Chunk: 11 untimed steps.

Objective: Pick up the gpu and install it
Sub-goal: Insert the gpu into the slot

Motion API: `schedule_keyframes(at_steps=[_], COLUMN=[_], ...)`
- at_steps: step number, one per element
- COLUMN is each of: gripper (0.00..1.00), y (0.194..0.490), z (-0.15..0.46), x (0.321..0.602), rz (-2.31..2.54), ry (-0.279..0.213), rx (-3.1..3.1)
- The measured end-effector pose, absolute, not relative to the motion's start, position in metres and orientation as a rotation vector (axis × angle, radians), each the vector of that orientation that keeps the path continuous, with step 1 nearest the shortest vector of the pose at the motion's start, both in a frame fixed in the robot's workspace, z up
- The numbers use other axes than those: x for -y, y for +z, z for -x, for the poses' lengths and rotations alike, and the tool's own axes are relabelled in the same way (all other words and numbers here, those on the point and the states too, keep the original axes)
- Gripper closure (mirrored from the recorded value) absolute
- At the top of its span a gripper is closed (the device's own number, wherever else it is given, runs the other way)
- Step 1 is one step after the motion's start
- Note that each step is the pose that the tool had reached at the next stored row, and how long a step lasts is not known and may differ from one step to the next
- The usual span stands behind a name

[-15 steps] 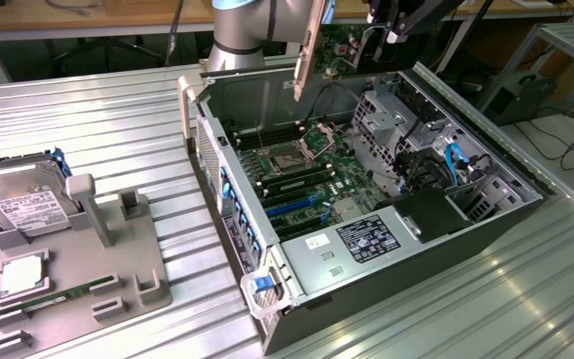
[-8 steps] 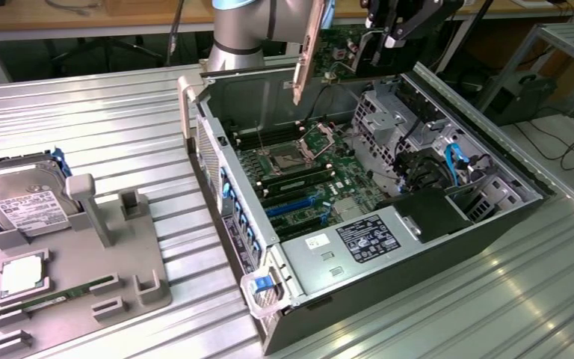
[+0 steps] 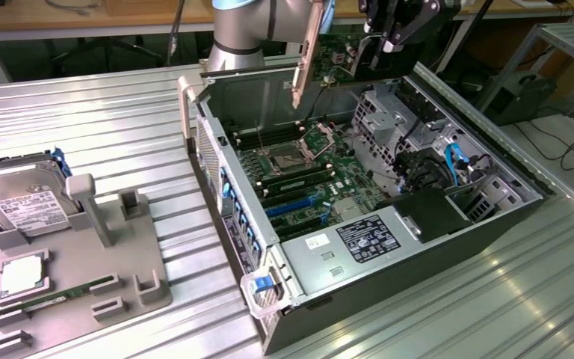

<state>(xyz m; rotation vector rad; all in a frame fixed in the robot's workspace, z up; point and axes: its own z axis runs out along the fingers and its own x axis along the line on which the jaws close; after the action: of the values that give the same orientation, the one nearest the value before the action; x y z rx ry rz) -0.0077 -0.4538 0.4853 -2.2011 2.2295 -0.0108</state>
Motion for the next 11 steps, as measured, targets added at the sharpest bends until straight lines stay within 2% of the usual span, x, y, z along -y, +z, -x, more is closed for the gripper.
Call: schedule_keyframes(at_steps=[11], gripper=[0.73], y=[0.4783], z=[0.0077], x=[0.4538], rz=[2.201], ry=[-0.012], rx=[-2.229])
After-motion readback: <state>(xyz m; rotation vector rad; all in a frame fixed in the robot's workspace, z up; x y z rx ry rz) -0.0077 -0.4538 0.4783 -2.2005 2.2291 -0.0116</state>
